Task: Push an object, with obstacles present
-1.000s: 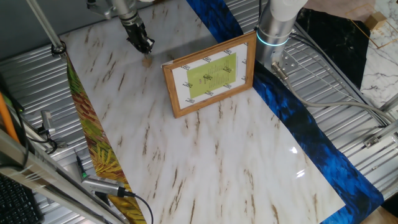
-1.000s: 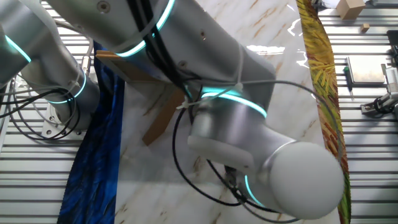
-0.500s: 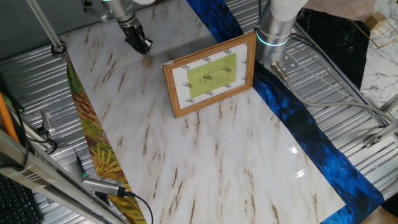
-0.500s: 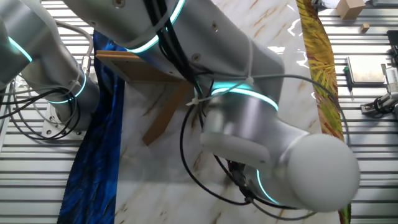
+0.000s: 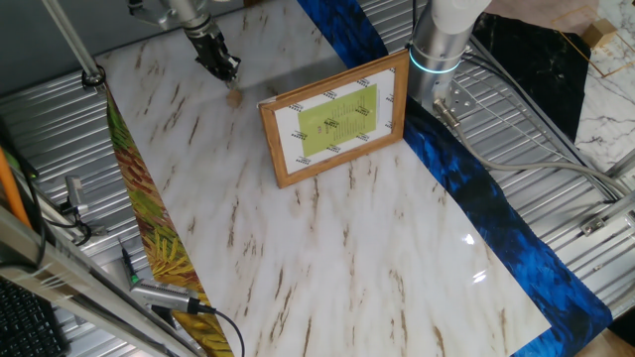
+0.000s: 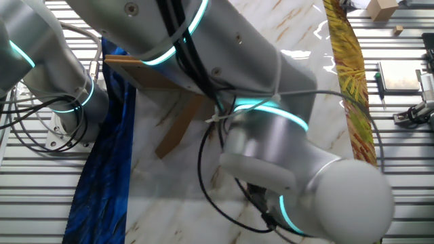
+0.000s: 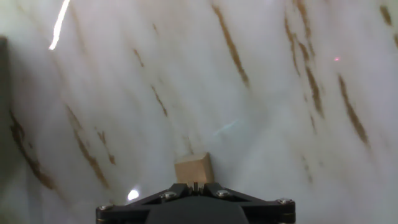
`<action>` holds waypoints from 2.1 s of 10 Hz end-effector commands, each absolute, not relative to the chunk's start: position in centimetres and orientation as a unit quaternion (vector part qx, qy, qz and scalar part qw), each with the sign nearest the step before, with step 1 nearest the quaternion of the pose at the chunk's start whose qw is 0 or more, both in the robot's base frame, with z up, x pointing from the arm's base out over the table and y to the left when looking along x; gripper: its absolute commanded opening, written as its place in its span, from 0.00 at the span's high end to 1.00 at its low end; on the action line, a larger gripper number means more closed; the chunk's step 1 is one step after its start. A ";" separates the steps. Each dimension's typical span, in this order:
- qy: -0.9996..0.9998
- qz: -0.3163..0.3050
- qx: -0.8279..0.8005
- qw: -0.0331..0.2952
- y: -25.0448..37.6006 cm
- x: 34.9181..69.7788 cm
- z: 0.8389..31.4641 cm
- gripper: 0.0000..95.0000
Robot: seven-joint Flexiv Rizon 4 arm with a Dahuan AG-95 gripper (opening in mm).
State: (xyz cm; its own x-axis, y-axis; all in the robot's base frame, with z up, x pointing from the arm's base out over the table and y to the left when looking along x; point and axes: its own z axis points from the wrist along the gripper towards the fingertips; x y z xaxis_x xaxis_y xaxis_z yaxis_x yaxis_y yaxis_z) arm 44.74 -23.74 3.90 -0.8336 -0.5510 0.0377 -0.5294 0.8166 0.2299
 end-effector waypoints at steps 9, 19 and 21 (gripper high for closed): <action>-0.956 -0.103 0.274 0.031 -21.4 44.7 3.3 1.00; -0.953 -0.094 0.287 0.038 -18.7 47.4 3.9 1.00; -0.949 -0.090 0.298 0.041 -18.9 47.4 3.9 1.00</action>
